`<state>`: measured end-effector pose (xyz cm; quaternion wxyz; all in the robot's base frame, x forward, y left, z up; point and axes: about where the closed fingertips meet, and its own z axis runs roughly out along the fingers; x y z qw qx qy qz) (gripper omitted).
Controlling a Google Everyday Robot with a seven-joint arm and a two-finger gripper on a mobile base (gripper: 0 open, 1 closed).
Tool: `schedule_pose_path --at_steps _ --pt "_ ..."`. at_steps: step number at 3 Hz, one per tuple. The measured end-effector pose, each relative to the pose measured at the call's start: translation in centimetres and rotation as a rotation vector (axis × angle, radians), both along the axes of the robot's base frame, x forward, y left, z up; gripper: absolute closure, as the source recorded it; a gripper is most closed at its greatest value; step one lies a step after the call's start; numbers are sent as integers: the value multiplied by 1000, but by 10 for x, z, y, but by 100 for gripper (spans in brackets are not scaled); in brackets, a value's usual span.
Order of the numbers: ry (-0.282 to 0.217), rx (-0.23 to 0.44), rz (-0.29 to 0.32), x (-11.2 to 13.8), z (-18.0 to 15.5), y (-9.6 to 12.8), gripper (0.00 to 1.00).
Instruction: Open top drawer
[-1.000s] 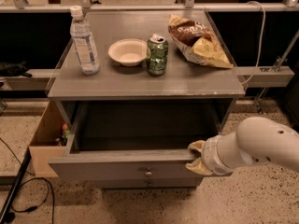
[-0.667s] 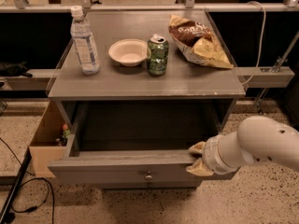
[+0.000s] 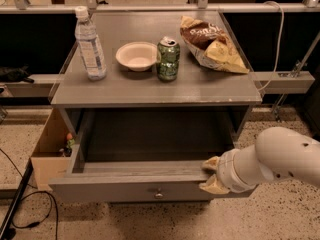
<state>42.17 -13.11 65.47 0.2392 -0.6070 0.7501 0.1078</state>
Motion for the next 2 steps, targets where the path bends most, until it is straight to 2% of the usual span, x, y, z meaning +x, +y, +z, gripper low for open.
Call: schedule_pose_path --at_steps 1,2 --pt "0 0 0 0 0 0 81" --pt "0 0 0 0 0 0 50"
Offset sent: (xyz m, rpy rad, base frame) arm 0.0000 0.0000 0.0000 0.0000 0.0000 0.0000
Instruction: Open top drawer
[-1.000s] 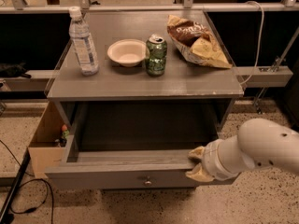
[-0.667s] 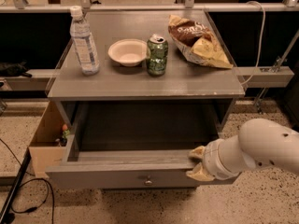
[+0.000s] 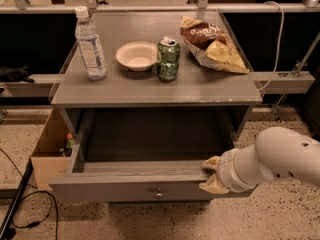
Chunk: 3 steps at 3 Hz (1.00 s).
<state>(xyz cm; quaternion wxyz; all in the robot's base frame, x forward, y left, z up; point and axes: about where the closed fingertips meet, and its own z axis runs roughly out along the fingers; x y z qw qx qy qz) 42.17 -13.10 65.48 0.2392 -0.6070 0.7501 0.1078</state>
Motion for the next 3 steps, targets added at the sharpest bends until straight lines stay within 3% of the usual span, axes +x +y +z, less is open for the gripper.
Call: schedule_pose_path --at_steps 2,3 --pt "0 0 0 0 0 0 4" --pt "-1 -2 3 -2 0 0 100"
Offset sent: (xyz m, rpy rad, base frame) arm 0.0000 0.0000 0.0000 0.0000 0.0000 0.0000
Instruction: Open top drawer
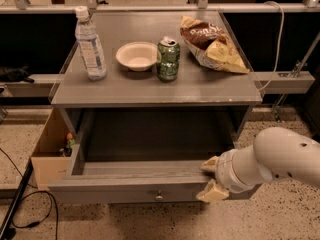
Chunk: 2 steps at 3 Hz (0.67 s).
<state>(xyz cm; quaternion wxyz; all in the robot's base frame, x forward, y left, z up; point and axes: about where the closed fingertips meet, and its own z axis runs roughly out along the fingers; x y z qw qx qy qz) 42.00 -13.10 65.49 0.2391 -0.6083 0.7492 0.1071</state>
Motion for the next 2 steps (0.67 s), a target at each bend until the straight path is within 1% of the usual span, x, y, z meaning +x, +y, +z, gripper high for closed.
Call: schedule_pose_path --at_steps 1,2 --pt "-1 -1 2 -1 0 0 100" --pt "21 -10 18 -25 -5 -7 100"
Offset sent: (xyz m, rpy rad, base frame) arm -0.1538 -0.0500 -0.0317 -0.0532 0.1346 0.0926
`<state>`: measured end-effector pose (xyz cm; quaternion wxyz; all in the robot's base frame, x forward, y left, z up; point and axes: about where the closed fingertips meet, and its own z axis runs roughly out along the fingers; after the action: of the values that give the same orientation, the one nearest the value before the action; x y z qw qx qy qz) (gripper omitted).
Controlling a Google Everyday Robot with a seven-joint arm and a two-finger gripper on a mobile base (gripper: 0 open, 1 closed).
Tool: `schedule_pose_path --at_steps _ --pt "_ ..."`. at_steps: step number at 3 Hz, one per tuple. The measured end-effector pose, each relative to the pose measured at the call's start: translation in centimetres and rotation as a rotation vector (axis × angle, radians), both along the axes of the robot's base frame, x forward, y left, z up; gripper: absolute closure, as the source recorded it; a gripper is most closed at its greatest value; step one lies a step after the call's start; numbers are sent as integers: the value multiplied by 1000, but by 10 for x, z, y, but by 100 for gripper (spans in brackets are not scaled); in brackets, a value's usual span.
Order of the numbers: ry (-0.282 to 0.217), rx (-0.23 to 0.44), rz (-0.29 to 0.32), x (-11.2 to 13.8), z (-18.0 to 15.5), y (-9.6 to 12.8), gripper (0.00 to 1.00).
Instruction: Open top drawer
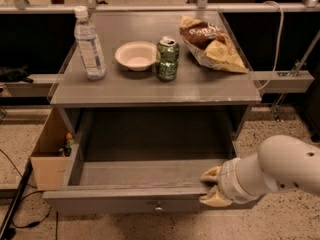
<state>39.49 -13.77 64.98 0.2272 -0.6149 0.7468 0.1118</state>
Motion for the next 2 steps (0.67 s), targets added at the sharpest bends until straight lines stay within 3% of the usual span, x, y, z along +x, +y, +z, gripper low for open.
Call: schedule_pose_path --at_steps 2 --pt "11 1 9 -17 1 -2 100"
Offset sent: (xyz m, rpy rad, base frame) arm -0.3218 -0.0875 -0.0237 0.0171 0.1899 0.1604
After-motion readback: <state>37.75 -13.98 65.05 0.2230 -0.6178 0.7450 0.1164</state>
